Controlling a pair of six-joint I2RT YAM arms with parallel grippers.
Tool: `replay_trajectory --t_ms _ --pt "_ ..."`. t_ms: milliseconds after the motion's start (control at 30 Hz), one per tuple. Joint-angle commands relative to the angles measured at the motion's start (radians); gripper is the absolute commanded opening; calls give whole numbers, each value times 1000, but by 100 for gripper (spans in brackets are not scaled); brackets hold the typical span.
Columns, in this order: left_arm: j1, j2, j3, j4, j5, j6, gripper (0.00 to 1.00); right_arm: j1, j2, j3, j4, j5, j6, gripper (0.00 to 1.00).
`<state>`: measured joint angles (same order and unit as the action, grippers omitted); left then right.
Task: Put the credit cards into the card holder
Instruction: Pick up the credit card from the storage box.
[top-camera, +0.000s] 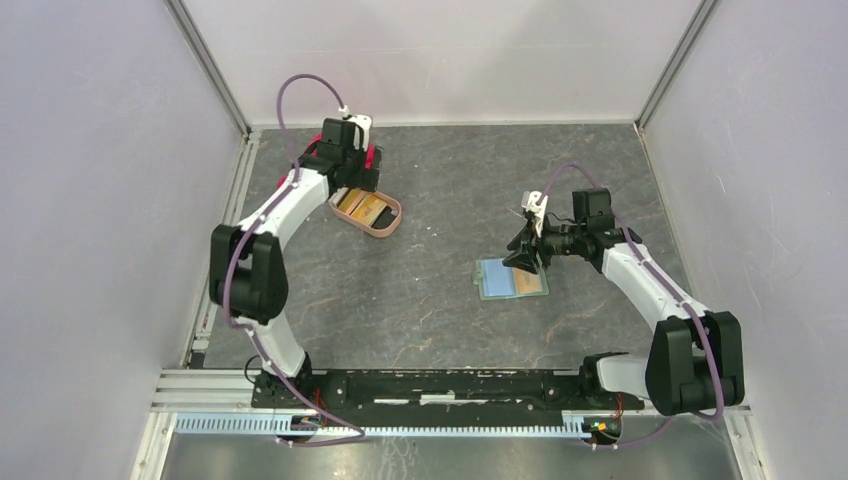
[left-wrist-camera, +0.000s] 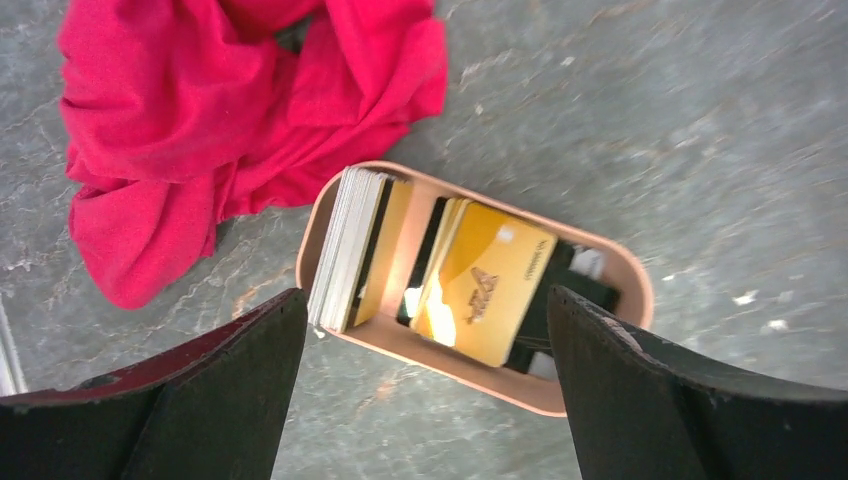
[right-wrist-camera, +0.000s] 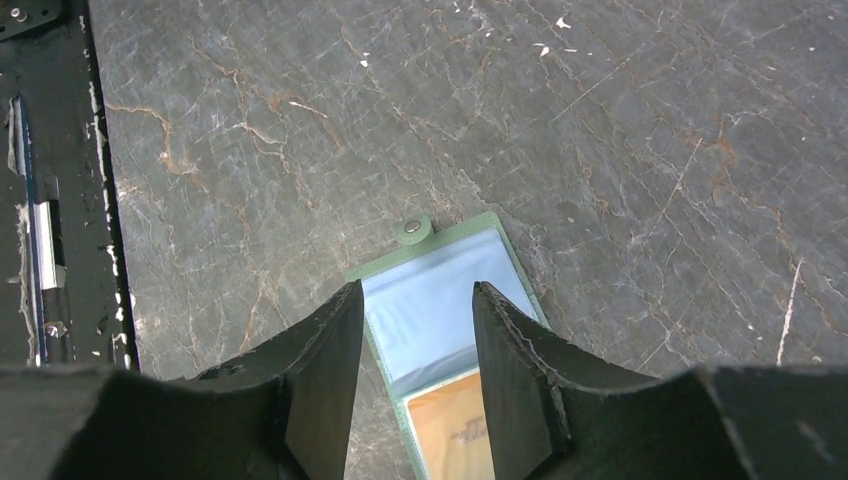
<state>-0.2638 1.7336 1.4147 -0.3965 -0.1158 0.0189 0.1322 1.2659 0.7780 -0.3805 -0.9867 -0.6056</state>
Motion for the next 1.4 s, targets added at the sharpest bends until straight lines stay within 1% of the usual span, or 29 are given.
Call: replay_trajectory --t_ms 0,100,167,300,500,700,933,1033,1133,1367 --pt "26 94 87 -69 -21 209 95 -4 18 19 -19 -9 -37 51" --pt "46 134 114 -58 30 229 95 -4 26 23 -29 -9 -42 51" --pt "55 159 133 -56 36 255 95 -5 27 24 -29 -9 -42 51" --pt "69 217 172 -78 11 305 95 -4 41 24 -31 -7 -41 51" --pt "85 256 174 -78 -27 348 93 -5 59 26 -32 -4 -42 51" --pt "103 288 193 -68 1 334 87 -4 69 27 -34 -4 -44 51" --pt "104 309 201 -68 -54 337 82 -4 74 31 -41 -3 -50 51" --pt "104 315 202 -69 -52 334 79 -5 73 33 -44 -3 -51 51" --pt "104 324 208 -70 -53 334 74 -4 74 33 -46 -1 -52 51" --pt "104 319 208 -75 -51 327 71 -5 74 35 -49 2 -56 51"
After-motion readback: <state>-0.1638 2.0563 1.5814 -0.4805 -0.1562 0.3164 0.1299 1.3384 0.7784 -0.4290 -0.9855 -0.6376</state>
